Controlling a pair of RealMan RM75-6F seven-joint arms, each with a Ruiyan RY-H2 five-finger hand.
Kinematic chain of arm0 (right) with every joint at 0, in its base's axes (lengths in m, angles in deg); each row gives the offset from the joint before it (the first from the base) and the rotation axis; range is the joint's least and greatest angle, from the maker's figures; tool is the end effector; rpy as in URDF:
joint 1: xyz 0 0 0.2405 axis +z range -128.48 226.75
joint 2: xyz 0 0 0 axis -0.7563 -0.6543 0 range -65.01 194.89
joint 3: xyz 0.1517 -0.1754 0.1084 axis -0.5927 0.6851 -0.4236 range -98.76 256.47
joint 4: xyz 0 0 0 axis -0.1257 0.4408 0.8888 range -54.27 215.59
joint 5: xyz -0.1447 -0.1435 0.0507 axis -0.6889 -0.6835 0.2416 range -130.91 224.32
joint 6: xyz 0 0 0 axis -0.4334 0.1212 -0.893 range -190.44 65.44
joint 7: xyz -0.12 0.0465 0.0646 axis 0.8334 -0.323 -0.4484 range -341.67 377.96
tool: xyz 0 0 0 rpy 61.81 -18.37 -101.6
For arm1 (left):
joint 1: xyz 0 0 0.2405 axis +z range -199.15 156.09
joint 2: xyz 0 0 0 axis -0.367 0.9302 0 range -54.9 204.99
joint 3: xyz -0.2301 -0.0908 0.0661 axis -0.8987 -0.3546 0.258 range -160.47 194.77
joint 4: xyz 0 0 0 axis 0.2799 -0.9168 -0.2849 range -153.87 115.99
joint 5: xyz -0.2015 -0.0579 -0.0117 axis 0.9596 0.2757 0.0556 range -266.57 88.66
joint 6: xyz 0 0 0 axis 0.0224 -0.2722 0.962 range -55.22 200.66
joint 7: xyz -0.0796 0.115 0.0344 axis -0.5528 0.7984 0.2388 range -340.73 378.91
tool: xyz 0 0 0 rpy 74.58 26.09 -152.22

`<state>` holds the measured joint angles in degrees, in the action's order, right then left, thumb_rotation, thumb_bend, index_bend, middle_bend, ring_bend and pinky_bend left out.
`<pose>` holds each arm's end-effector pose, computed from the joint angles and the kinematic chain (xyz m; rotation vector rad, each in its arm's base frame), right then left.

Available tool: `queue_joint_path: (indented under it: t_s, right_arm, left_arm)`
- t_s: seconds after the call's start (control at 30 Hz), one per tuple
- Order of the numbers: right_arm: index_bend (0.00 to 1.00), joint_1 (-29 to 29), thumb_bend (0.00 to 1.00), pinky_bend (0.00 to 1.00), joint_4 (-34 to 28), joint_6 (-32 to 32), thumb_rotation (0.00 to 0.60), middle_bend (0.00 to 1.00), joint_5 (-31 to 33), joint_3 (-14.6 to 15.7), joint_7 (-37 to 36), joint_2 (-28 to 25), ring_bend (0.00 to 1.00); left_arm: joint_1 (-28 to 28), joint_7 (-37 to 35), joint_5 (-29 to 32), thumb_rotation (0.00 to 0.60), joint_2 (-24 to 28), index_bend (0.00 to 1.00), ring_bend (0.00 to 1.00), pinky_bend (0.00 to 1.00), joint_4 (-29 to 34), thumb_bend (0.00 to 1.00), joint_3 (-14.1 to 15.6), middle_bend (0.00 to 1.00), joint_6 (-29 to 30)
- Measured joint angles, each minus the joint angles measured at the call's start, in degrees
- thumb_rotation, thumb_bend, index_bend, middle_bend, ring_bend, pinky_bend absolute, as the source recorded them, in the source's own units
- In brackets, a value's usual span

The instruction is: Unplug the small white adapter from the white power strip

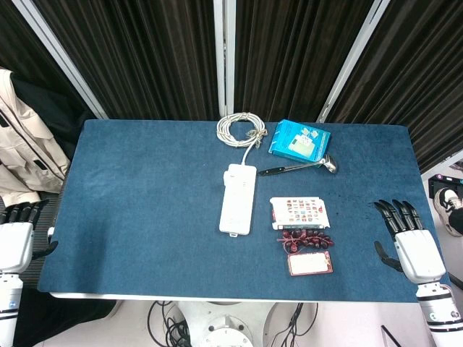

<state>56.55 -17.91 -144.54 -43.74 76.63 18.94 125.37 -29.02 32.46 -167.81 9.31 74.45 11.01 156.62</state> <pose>-0.2791 -0.1889 0.1567 1.5129 -0.9094 0.9636 -0.3086 0.2059 0.1600 -1.3475 -0.7751 -0.7619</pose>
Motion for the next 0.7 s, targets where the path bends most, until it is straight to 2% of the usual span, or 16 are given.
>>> queue_joint_path:
  t_s: [0.1,0.17,0.27,0.53,0.7]
  right_arm:
    - [0.0,0.4,0.33,0.0,-0.1,0.7,0.6,0.08,0.2,-0.1,0.3,0.1,0.0]
    - [0.0,0.8,0.33,0.0,-0.2,1.2,0.6,0.08,0.3,-0.1,0.5,0.1,0.0]
    - [0.0,1.2,0.33,0.0,-0.3,1.5,0.6,0.08,0.0,-0.2,0.8,0.1,0.0]
    - [0.0,2.5,0.33,0.0,0.0,3.0,0.6,0.08,-1.1,0.0,0.6,0.6,0.0]
    - [0.0,5.4,0.34,0.0,0.1,6.6,0.6,0.08,-2.8,0.1,-0.1,1.5,0.0]
  left_arm:
    - [-0.2,0.2,1.0,0.6,0.2,0.15,0.05,0.08,1.2,0.11,0.3,0.14,-1.6]
    - [-0.3,-0.1,1.5,0.6,0.7,0.09,0.01,0.01,2.0,0.11,0.7,0.07,-2.7]
    - [-0.3,-1.5,1.1,0.6,1.2,0.02,0.0,0.0,2.7,0.11,1.2,0.0,-3.2]
    - [0.5,-3.2,-3.5,0.6,0.4,0.0,0.0,0.0,1.5,0.11,2.0,0.0,0.5]
    - [-0.6,-2.4,-3.9,0.6,0.3,0.0,0.0,0.0,1.6,0.11,1.5,0.0,-0.4]
